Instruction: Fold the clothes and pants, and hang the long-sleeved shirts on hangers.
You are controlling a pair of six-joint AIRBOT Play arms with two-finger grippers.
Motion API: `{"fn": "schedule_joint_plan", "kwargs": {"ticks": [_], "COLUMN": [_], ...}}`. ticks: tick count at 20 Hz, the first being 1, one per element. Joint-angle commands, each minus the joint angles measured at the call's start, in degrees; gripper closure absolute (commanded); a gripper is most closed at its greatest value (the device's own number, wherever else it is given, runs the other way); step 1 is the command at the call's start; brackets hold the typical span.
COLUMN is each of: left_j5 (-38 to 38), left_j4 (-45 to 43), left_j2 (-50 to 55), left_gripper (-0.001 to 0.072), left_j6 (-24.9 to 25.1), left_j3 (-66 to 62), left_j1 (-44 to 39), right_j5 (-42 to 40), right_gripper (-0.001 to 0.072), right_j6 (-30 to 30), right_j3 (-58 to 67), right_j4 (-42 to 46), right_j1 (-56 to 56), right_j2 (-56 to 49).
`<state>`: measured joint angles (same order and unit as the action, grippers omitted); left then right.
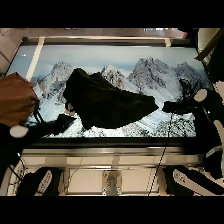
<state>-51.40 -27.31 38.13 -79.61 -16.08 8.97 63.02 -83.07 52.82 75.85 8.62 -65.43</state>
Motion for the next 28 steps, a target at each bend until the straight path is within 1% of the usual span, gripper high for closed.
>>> {"fn": "schedule_joint_plan", "kwargs": {"ticks": [1, 2, 3, 5, 6, 7, 8, 9, 10, 12, 14, 15, 16, 17, 18, 19, 21, 22, 23, 24, 27, 28], "left_j5": [6.7, 8.6, 12.8, 22.5, 23.9, 23.6, 23.6, 23.6, 23.6, 23.5, 23.7, 24.3, 25.9, 28.0, 29.7, 30.4, 31.6, 35.3, 39.1, 41.2, 42.0, 43.3], "left_j4": [19.0, 20.3, 20.7, 21.0, 20.9, 20.3, 19.3, 19.2, 19.2, 19.2, 19.3, 20.7, 24.6, 28.8, 32.6, 35.1, 43.2, 46.6, 48.2, 50.0, 50.6, 50.6], "left_j2": [-8.6, -8.5, -8.2, -7.0, -5.8, -4.1, -1.9, 0.3, 2.8, 7.4, 11.4, 13.0, 14.2, 14.9, 15.3, 15.8, 16.6, 16.7, 16.7, 16.7, 16.9, 17.5], "left_gripper": [0.0346, 0.0348, 0.0366, 0.0367, 0.0383, 0.0441, 0.0463, 0.0463, 0.0463, 0.0463, 0.0460, 0.0393, 0.0225, 0.0156, 0.0055, 0.0008, 0.0016, 0.0016, 0.0016, 0.0016, 0.0016, 0.0016], "left_j6": [-1.0, -1.1, -1.5, -2.6, -2.7, -2.7, -2.6, -2.6, -1.5, 3.1, 3.1, 3.1, 3.1, 3.1, 3.1, 3.1, 3.1, 3.1, 3.1, 3.1, 2.4, 0.6], "left_j3": [12.6, 12.6, 12.6, 12.5, 12.5, 12.5, 12.5, 12.3, 11.6, 9.4, 7.2, 6.2, 5.5, 5.3, 5.2, 5.2, 5.2, 5.2, 5.2, 5.2, 5.2, 5.2], "left_j1": [-6.1, -8.4, -11.1, -16.2, -18.7, -20.9, -23.5, -25.7, -27.7, -30.6, -31.8, -31.7, -31.7, -31.7, -31.7, -31.7, -32.2, -33.2, -34.1, -34.9, -37.0, -38.0], "right_j5": [-1.8, -2.3, -2.7, -3.0, -3.1, -3.3, -3.6, -3.9, -4.1, -4.4, -4.4, -4.4, -4.4, -4.4, -4.5, -4.6, -5.3, -5.5, -5.6, -5.6, -5.8, -5.8], "right_gripper": [0.0206, 0.0206, 0.0206, 0.0206, 0.0206, 0.0206, 0.0206, 0.0206, 0.0206, 0.0206, 0.0206, 0.0206, 0.0206, 0.0206, 0.0206, 0.0206, 0.0206, 0.0206, 0.0206, 0.0206, 0.0206, 0.0206], "right_j6": [0.0, 0.0, 0.0, 0.0, 0.0, 0.0, 0.0, 0.0, 0.0, 0.0, 0.1, 0.2, 0.2, 0.2, 0.2, 0.2, 0.2, 0.2, 0.2, 0.2, 0.2, 0.2], "right_j3": [-0.7, -0.2, 0.1, 0.2, 0.2, 0.2, 0.2, 0.2, 0.2, 0.2, 0.2, 0.2, 0.2, 0.2, 0.2, 0.2, 0.2, 0.2, 0.2, 0.2, 0.2, 0.2], "right_j4": [-2.4, -3.1, -3.8, -5.8, -6.3, -6.6, -6.6, -6.6, -6.7, -6.6, -6.6, -6.6, -6.6, -6.6, -6.6, -6.6, -6.6, -6.7, -6.7, -6.7, -6.7, -6.8], "right_j1": [0.3, 0.3, 0.3, 0.3, 0.3, 0.3, 0.3, 0.3, 0.3, 0.3, 0.3, 0.3, 0.3, 0.3, 0.3, 0.3, 0.3, 0.3, 0.3, 0.3, 0.3, 0.3], "right_j2": [3.1, 3.1, 3.1, 3.1, 3.1, 3.1, 3.1, 3.1, 3.1, 3.1, 3.1, 3.1, 3.1, 3.1, 3.1, 3.1, 3.1, 3.1, 3.1, 3.1, 3.1, 3.1]}}
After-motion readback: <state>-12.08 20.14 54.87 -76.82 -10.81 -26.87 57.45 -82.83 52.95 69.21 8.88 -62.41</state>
